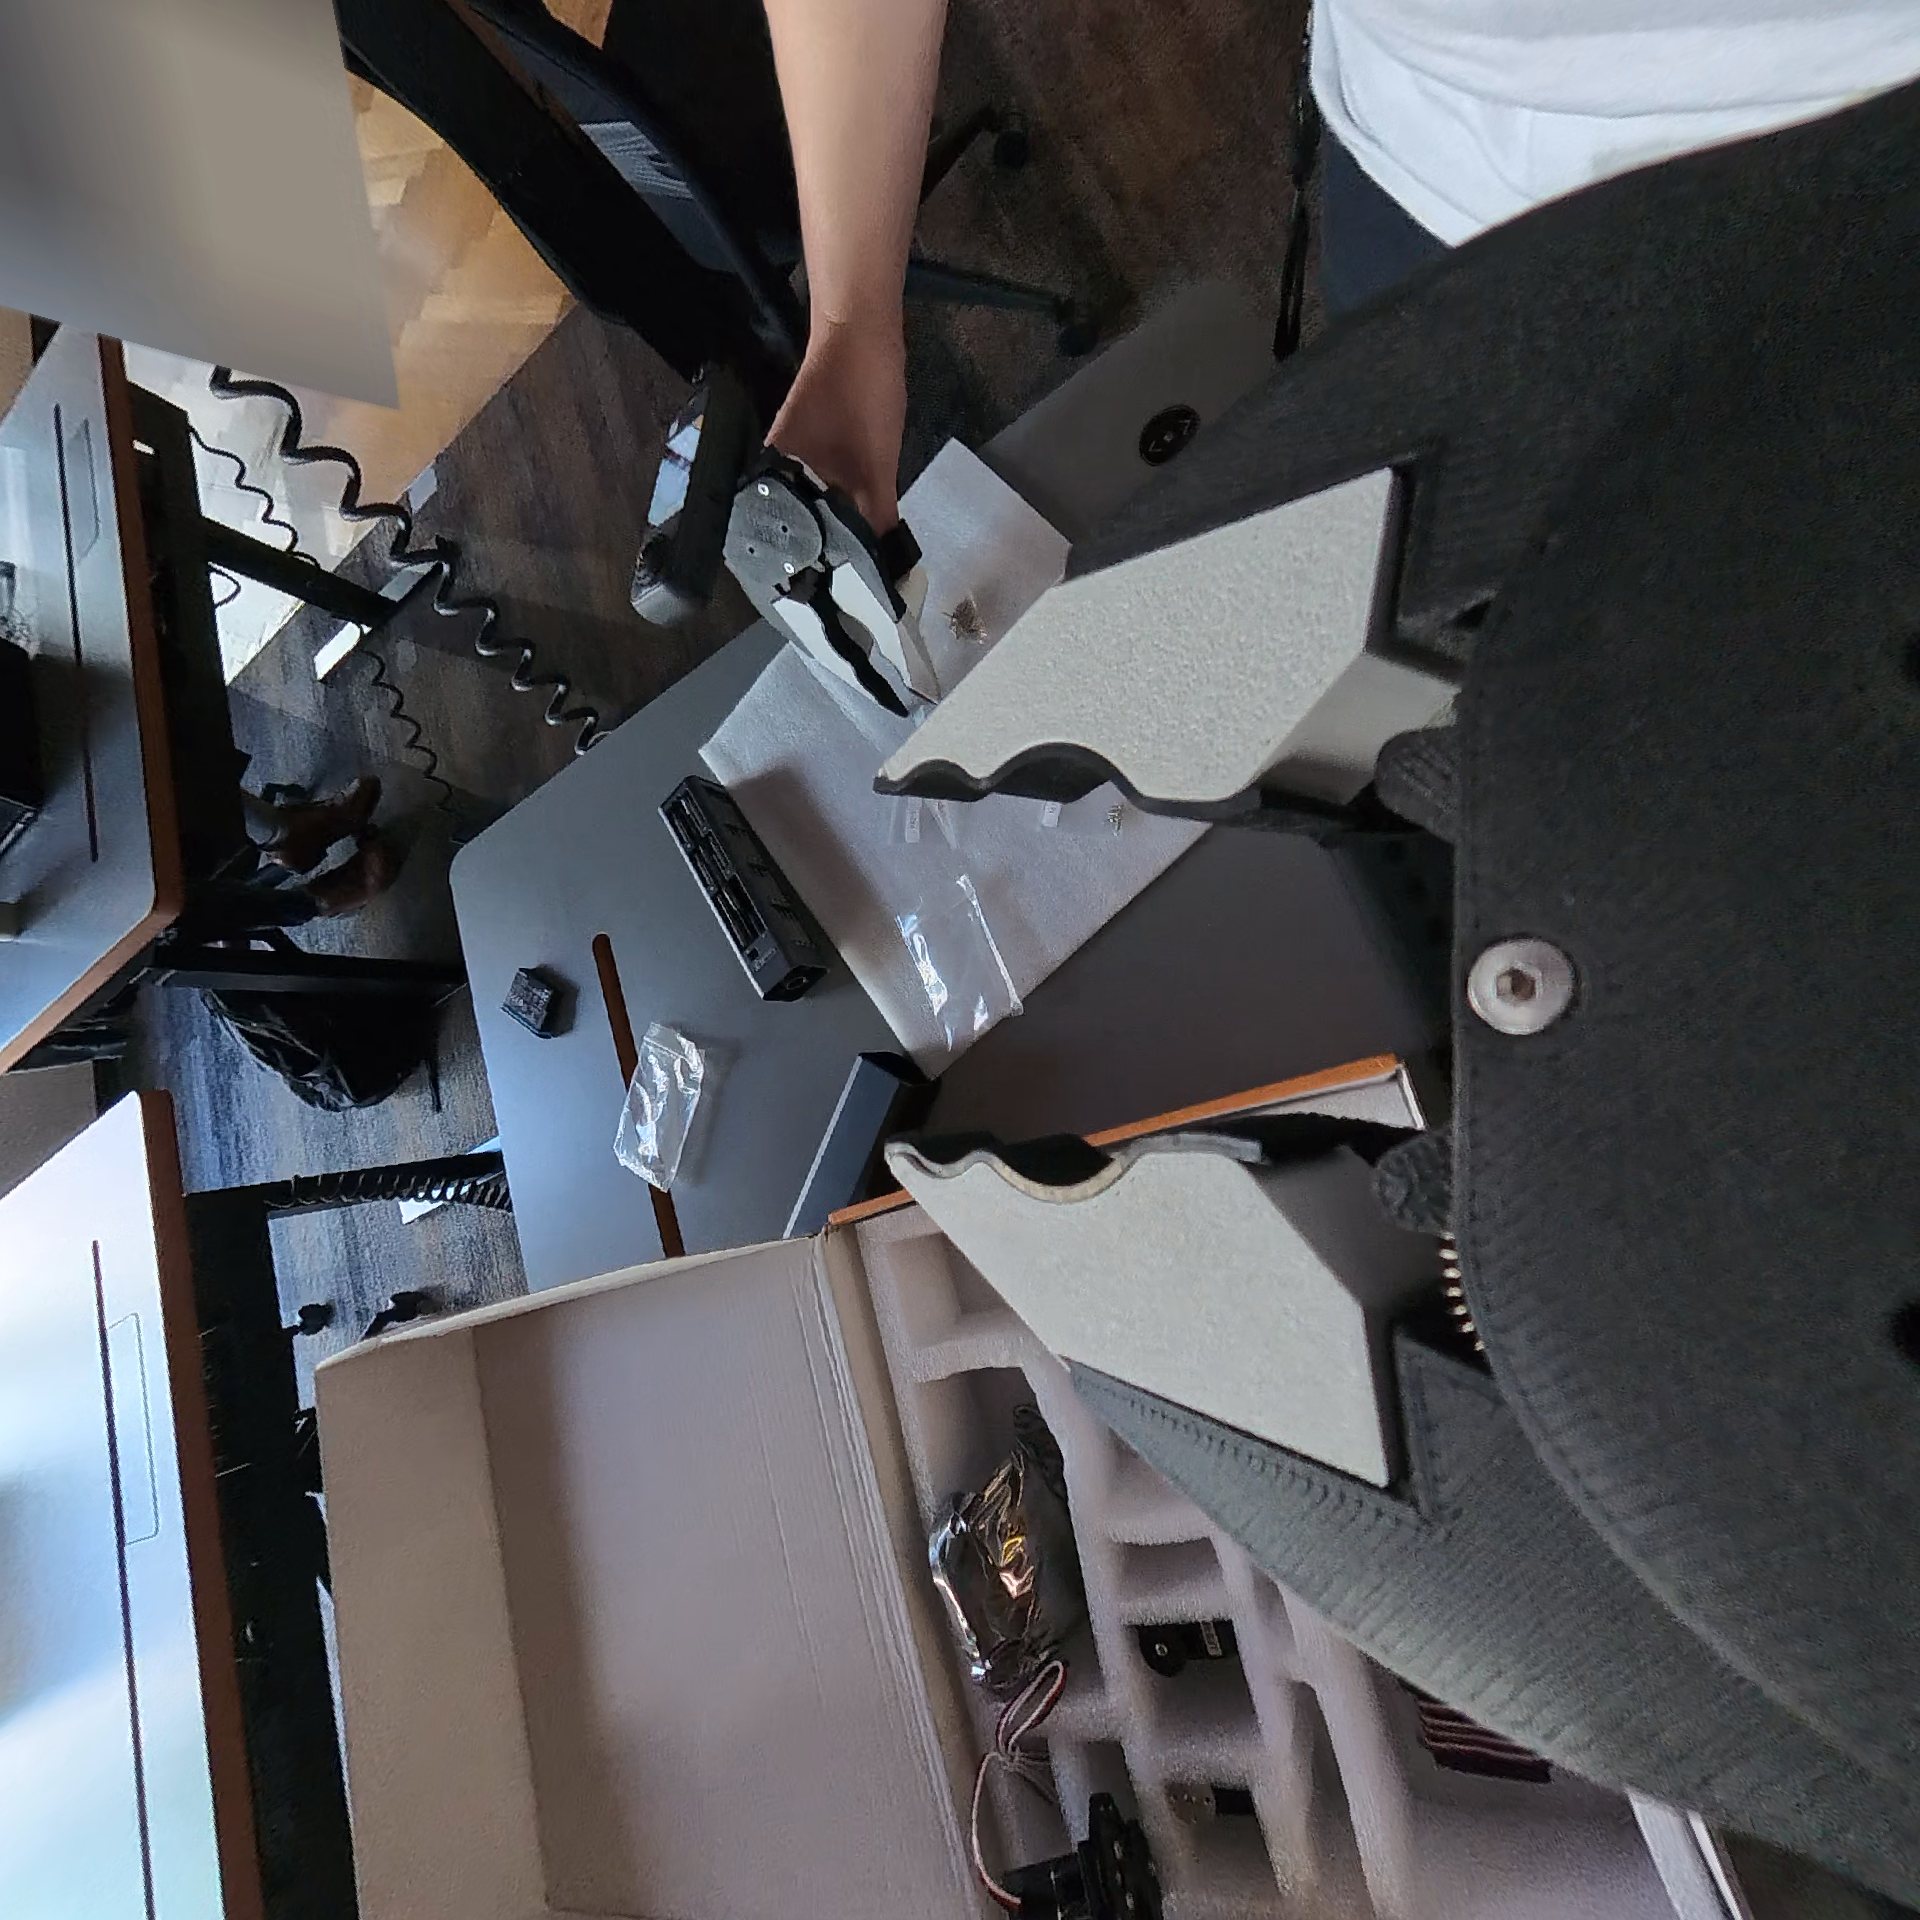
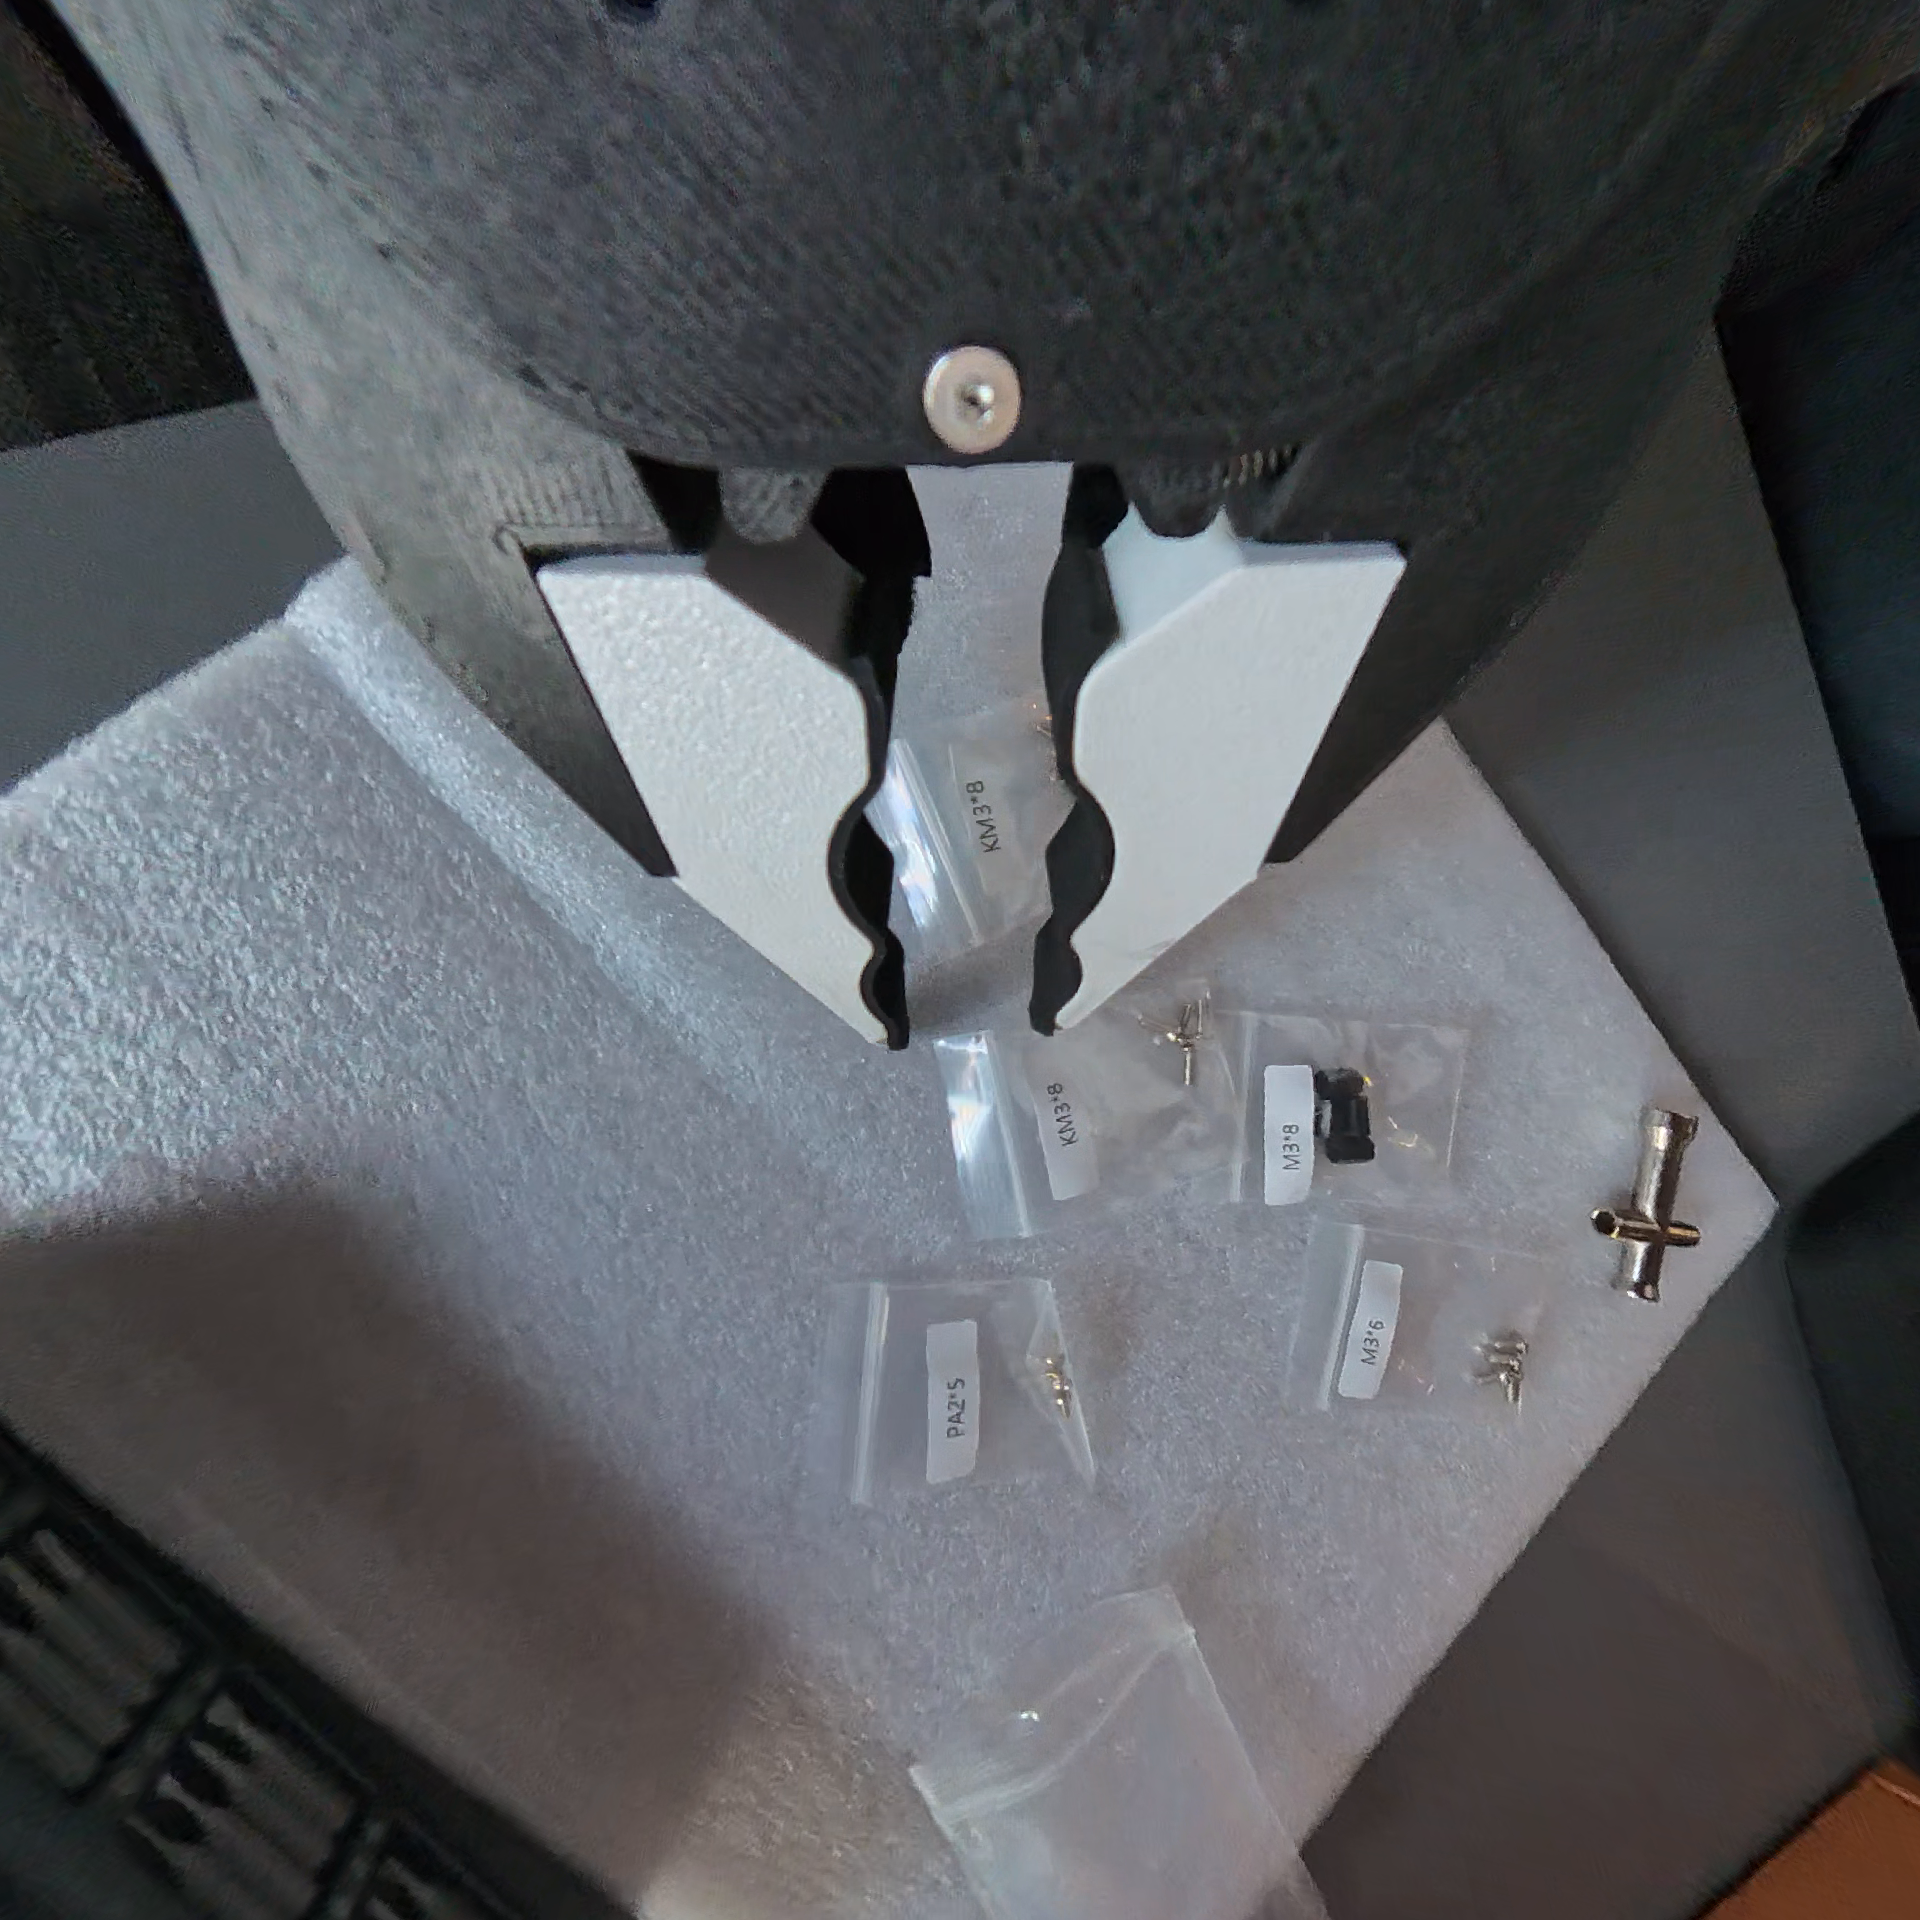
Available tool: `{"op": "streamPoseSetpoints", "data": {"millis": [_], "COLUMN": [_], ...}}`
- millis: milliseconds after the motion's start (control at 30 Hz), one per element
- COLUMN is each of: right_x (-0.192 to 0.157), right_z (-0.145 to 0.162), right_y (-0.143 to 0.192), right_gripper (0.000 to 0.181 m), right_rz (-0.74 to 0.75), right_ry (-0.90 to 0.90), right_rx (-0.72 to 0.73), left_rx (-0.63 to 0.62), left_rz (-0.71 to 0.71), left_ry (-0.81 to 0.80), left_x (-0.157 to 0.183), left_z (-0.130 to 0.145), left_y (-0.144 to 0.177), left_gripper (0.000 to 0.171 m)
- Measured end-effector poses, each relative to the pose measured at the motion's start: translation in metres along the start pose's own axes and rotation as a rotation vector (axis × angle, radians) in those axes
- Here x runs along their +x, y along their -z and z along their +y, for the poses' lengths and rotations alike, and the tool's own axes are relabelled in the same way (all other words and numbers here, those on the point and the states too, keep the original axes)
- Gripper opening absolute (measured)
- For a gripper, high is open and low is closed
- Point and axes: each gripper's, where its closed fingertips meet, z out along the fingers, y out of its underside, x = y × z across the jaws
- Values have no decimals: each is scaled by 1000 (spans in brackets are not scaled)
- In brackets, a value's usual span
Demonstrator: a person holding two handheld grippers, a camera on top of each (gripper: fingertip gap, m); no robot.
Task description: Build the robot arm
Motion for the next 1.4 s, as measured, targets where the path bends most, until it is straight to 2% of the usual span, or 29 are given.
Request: {"op": "streamPoseSetpoints", "data": {"millis": [133, 267, 333, 367, 400, 567, 733, 833, 900, 967, 1067, 1100, 1167, 1300, 1367, 1400], "right_x": [-2, -8, -9, -6, -5, -17, -64, -117, -160, -204, -267, -285, -317, -362, -375, -381], "right_z": [-2, -13, -7, -6, -8, -24, -64, -105, -143, -180, -233, -248, -272, -299, -304, -305], "right_y": [0, 0, -8, -10, -7, 15, 65, 107, 140, 172, 219, 232, 256, 287, 296, 300], "right_gripper": [16, 25, 28, 22, 3, 2, 2, 2, 2, 2, 2, 2, 2, 1, 2, 1], "right_rz": [2, -19, -21, 9, 35, 95, 82, -6, -74, -136, -207, -220, -255, -319, -343, -357], "right_ry": [71, 82, 60, 66, 96, 88, 55, 30, 22, 8, 17, 20, 12, -46, -88, -108], "right_rx": [-7, 22, -25, -37, -26, 28, 124, 189, 263, 312, 383, 401, 415, 435, 434, 434], "left_rx": [-7, -41, -59, -65, -67, -46, 0, 10, 12, 33, 122, 151, 176, 241, 281, 304], "left_rz": [0, 27, 49, 59, 71, 141, 270, 426, 564, 657, 799, 857, 998, 1180, 1175, 1171], "left_ry": [27, 4, -2, -5, -8, -27, 7, 22, 24, 29, 24, 17, -4, -8, -35, -60], "left_x": [10, 22, 25, 27, 28, 30, 26, 34, 45, 52, 66, 71, 86, 103, 104, 106], "left_z": [7, 20, 26, 28, 29, 38, 55, 63, 62, 48, 4, -10, -32, -68, -78, -80], "left_y": [-2, 0, 0, 1, 2, 11, 17, 23, 30, 40, 70, 82, 109, 156, 168, 174], "left_gripper": [61, 60, 59, 59, 59, 57, 56, 51, 48, 53, 57, 53, 31, 29, 23, 14]}}
